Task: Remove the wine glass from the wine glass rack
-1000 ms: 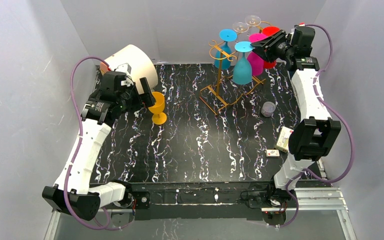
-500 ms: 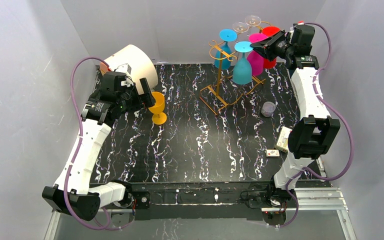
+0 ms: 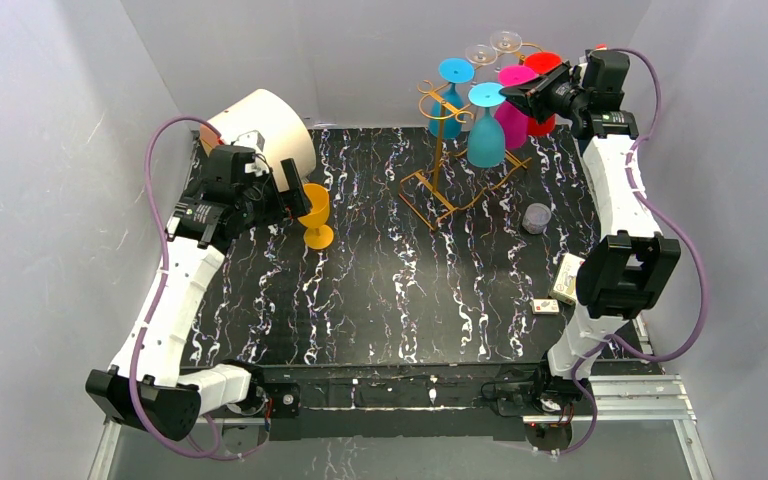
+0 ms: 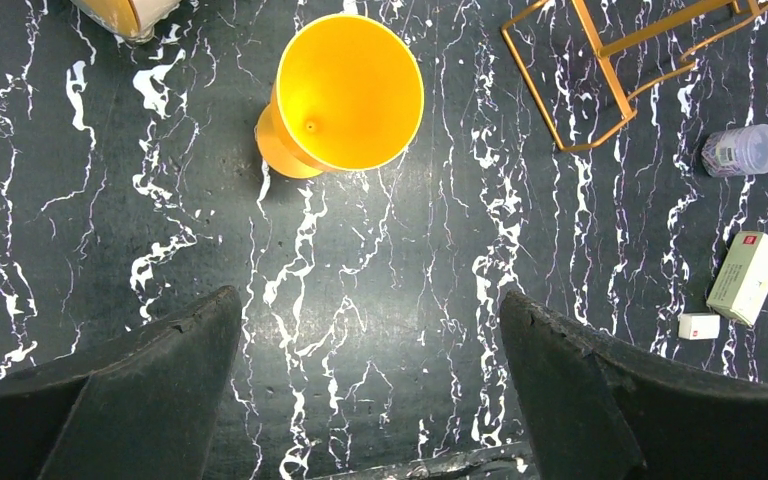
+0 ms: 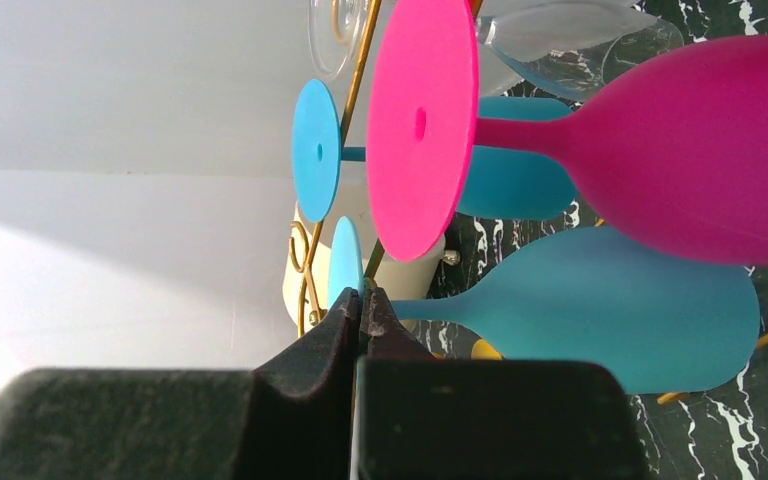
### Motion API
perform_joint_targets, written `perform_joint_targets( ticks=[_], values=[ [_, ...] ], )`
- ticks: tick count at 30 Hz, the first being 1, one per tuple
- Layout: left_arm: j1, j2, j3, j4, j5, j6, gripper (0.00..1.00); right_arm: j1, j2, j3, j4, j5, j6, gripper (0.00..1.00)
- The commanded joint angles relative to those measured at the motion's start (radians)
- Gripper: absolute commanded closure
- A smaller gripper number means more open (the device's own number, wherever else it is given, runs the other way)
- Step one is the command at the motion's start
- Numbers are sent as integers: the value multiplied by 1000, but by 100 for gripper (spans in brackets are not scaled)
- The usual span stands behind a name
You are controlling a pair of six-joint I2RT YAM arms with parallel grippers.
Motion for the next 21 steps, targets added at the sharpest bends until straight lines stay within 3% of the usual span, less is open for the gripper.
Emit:
perform_joint_targets(
  ticks=[1, 21],
  values=[
    [5, -10, 0, -3, 37, -7, 2, -6, -77, -13, 22, 7, 60, 99],
    [4, -42, -43, 13, 73, -35, 2, -24, -168, -121, 72, 15, 110, 99]
  ],
)
